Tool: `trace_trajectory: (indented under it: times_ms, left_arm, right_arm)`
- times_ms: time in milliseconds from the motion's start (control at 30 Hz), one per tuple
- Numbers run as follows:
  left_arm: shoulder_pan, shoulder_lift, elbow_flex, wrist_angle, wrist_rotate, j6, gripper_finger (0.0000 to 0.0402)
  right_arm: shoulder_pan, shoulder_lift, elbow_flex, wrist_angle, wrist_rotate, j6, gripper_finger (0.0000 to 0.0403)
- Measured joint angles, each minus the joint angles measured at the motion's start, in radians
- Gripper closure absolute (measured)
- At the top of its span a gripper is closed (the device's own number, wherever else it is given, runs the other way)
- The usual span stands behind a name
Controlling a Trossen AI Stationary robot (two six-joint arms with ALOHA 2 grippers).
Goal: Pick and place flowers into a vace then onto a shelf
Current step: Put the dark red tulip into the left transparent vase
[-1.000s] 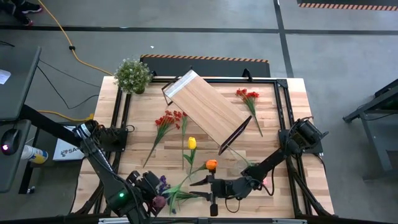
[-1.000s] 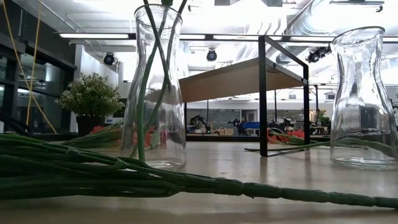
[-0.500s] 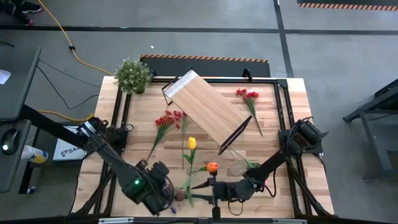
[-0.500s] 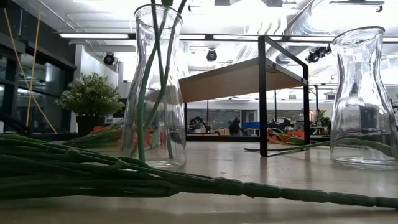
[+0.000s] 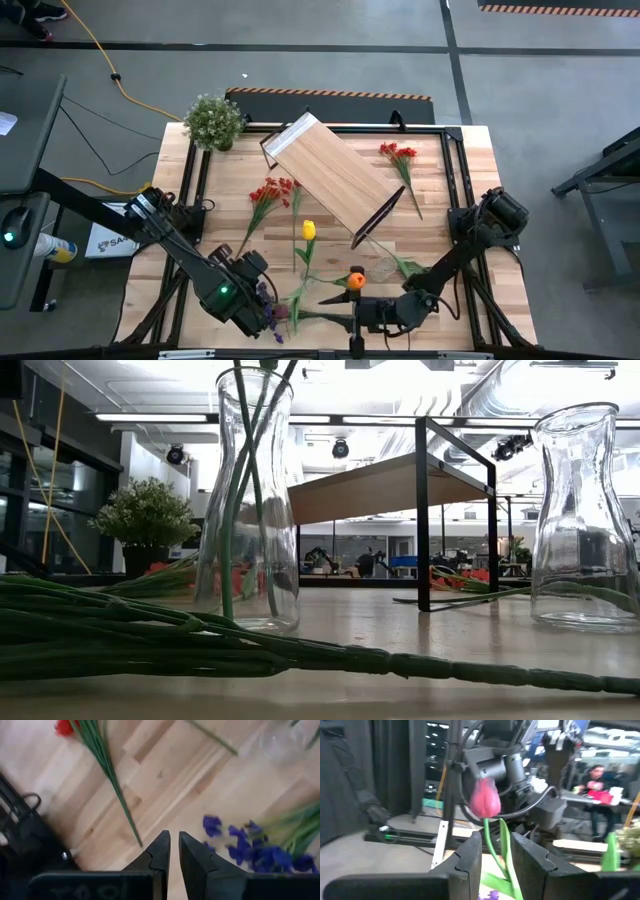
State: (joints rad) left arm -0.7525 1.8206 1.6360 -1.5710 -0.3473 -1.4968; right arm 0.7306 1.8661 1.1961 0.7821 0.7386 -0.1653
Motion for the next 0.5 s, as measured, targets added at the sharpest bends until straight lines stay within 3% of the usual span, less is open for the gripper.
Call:
trace_trajectory:
  times_ms: [500]
  left_arm:
    - [0.026,0.0,-0.049,0.0,0.022,0.008,0.0328]
  right_arm:
    - [0.016,-0.007,0.0,-0.022,0.041,-0.011,0.0309]
